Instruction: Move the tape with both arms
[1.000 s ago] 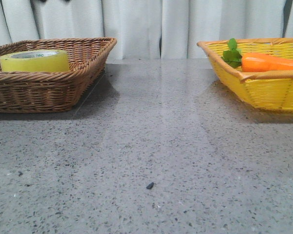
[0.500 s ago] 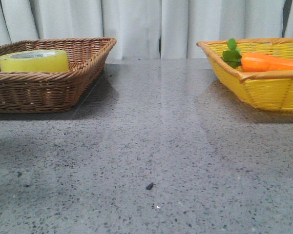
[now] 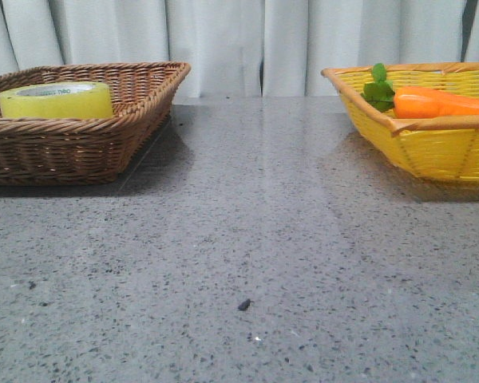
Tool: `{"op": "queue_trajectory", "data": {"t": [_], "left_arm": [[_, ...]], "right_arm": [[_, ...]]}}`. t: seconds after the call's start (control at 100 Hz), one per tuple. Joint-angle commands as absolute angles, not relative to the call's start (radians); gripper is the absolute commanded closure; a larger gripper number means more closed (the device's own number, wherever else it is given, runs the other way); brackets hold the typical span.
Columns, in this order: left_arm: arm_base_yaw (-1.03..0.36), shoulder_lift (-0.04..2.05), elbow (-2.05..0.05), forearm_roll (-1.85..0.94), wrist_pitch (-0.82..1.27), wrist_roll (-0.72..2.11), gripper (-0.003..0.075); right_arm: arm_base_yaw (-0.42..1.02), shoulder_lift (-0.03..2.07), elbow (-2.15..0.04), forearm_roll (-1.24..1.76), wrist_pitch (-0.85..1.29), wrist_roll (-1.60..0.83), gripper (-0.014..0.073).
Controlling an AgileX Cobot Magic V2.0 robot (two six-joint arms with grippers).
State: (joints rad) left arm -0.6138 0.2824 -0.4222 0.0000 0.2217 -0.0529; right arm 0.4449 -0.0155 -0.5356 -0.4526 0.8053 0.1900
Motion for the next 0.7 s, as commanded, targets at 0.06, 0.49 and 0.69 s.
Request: {"op": "queue_trajectory", "data": {"t": [0.06,0.49,0.69], "left_arm": [[-0.615,0.291,-0.446,-0.015,0.153,-0.064,0.0741],[-0.615,0.284,-0.432,0.094,0.136,-0.054,0.0741],[-0.502,0.173,-0.243,0.131,0.122,-0.060,0.0741]], "right_arm": [[0.441,-0.023,-0.555,-0.487,0.728,0.190,0.0660],[0.441,-0.023,-0.550,-0.487,0.729,0.190,0.0660],[0.441,-0.023,-0.550,-0.487,0.729,0.190,0.0660]]}}
